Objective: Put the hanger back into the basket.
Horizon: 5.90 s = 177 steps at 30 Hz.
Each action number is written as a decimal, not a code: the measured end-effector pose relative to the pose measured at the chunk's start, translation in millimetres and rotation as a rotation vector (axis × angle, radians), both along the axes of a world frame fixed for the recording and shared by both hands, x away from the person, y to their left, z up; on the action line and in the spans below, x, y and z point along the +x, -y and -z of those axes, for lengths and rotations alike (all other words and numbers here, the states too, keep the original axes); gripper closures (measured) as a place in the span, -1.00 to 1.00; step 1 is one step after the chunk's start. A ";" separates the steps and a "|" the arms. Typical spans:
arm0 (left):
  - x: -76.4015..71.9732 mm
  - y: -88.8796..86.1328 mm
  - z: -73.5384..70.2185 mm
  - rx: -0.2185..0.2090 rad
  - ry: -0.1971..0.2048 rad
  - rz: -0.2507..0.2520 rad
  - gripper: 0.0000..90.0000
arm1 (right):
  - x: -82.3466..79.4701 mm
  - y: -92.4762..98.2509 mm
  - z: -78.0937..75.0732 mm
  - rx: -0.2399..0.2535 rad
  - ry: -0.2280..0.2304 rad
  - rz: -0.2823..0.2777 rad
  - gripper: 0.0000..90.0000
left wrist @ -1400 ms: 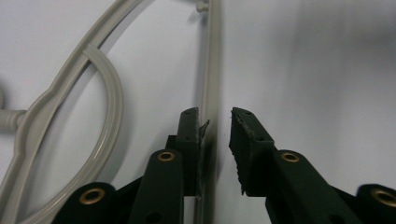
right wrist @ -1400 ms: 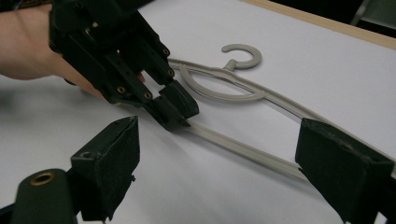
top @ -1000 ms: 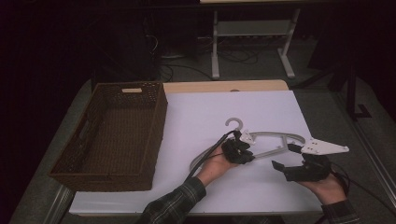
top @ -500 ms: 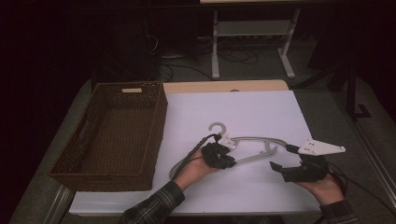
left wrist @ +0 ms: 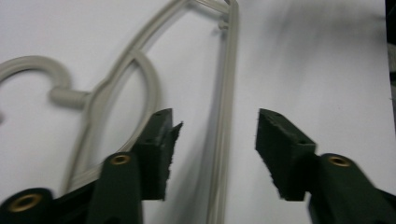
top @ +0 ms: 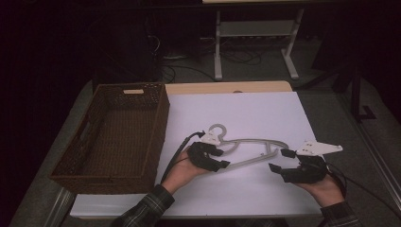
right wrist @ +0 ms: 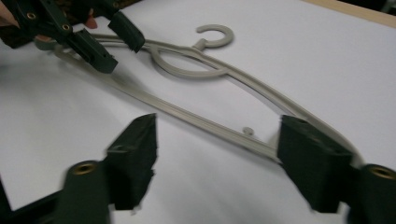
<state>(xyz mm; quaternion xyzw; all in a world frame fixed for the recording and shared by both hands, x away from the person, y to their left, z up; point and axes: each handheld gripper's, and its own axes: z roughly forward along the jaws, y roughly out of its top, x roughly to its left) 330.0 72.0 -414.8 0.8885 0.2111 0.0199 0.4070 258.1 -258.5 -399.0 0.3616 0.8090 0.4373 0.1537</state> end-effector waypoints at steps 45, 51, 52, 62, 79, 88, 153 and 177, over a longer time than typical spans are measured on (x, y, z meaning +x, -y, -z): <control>-0.5 -50.9 -12.1 -0.088 0.076 -0.218 -0.67 | 50.7 -115.0 44.9 -0.152 -0.110 -0.240 0.99; 0.3 -51.5 -12.6 -0.085 0.079 -0.225 -0.67 | 52.2 -115.5 47.3 -0.161 -0.120 -0.238 0.99; 0.5 -51.4 -12.4 -0.083 0.079 -0.226 -0.67 | 52.2 -115.9 47.7 -0.165 -0.120 -0.239 0.99; 8.5 -47.6 -3.4 -0.037 0.071 -0.248 -0.63 | 52.6 -116.0 50.1 -0.165 -0.128 -0.238 1.00; 28.2 -43.0 21.4 0.086 0.002 -0.277 -0.04 | 52.0 -115.5 51.1 -0.164 -0.124 -0.236 1.00; 30.5 -40.9 26.4 0.128 -0.016 -0.236 0.24 | 51.9 -115.6 51.5 -0.160 -0.124 -0.232 1.00; 12.9 -44.1 -4.3 -0.096 -0.109 -0.076 0.59 | 51.8 -114.5 52.3 -0.184 -0.137 -0.230 1.00; 8.6 -37.6 -17.8 -0.113 -0.035 -0.101 0.79 | 46.7 -95.1 33.5 -0.092 -0.076 -0.199 0.46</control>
